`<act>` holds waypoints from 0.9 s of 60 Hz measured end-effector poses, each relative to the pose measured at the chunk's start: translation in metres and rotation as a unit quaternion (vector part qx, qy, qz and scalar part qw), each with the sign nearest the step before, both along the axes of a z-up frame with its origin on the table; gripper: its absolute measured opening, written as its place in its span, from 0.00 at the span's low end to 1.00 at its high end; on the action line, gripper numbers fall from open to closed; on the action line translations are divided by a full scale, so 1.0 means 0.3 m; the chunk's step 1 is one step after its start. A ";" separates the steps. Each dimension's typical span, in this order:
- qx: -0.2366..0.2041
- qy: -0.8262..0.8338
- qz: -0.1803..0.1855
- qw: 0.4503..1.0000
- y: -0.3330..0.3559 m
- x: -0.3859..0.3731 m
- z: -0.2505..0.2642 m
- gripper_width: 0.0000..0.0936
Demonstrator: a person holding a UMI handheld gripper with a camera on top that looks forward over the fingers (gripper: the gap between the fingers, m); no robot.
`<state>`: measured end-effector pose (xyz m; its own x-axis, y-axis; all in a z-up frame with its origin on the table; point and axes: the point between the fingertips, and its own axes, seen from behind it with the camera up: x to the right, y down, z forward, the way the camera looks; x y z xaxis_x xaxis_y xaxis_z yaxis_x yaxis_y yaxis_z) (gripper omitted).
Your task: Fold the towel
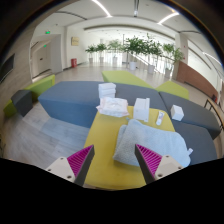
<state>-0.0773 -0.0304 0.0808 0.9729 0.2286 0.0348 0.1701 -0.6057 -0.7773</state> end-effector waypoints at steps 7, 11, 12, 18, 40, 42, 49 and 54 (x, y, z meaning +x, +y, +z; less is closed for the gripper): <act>0.004 -0.020 -0.027 0.999 0.182 0.069 -0.113 0.90; 0.011 -0.026 -0.036 0.999 0.267 0.097 -0.170 0.90; 0.011 -0.029 -0.036 0.999 0.287 0.099 -0.190 0.90; -0.013 -0.050 -0.035 0.998 0.326 0.119 -0.322 0.69; 0.025 -0.069 -0.036 0.997 0.346 0.177 -0.301 0.01; 0.026 -0.056 -0.038 0.997 0.343 0.176 -0.279 0.01; 0.056 -0.006 -0.056 0.997 0.348 0.231 -0.115 0.01; 0.072 0.037 -0.079 0.994 0.343 0.337 0.005 0.01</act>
<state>0.0238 0.0726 0.0824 0.9973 0.0715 -0.0159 0.0222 -0.5016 -0.8648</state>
